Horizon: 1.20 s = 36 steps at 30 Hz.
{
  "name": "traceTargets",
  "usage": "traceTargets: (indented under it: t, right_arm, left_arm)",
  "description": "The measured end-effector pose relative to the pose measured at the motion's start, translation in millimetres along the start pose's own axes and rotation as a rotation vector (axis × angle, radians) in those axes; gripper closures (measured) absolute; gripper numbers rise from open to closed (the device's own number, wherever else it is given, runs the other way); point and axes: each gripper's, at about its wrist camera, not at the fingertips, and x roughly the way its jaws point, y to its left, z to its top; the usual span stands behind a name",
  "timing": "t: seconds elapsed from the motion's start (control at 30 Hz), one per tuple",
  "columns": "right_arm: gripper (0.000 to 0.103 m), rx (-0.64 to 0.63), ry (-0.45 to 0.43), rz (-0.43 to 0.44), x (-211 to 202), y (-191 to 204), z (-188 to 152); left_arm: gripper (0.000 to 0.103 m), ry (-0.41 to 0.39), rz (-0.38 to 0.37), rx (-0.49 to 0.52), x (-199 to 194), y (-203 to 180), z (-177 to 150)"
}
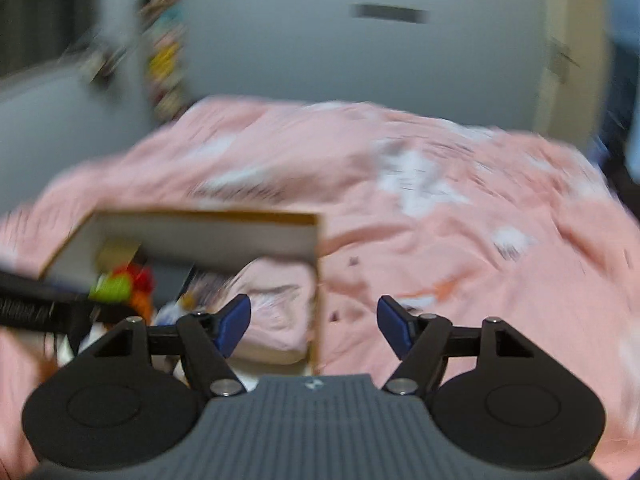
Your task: Organize objects
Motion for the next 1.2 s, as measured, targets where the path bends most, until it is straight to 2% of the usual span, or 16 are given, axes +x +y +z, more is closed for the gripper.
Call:
traceTargets:
  t: [0.1,0.17,0.37,0.57,0.77,0.93,1.03,1.13,1.2]
  right_arm:
    - [0.041,0.175,0.009,0.029,6,-30,-11]
    - [0.045,0.215,0.024,0.042,12,-39,-14]
    - [0.045,0.214,0.003,0.100,16,-39,-18]
    - [0.045,0.224,0.027,0.101,25,-43,-24]
    - [0.045,0.246,0.046,0.097,33,-47,-27]
    - [0.044,0.232,0.044,0.094,34,-46,-26]
    - [0.044,0.220,0.049,0.088,34,-44,-25]
    - [0.044,0.210,0.049,0.079,28,-41,-21]
    - [0.043,0.195,0.033,0.086,19,-35,-19]
  left_arm:
    - [0.059,0.020,-0.023,-0.003,7,-4,6]
    - [0.059,0.053,-0.023,-0.003,18,-7,9]
    - [0.059,0.166,-0.020,0.024,56,-23,10]
    - [0.059,0.277,0.002,0.062,88,-30,4]
    - [0.059,0.343,-0.002,0.060,102,-28,-2]
    - [0.053,0.328,-0.025,0.035,99,-24,-3]
    - [0.053,0.297,-0.031,0.023,90,-24,1]
    - [0.053,0.203,-0.011,0.033,66,-26,4]
    - [0.053,0.112,0.011,0.051,44,-29,1]
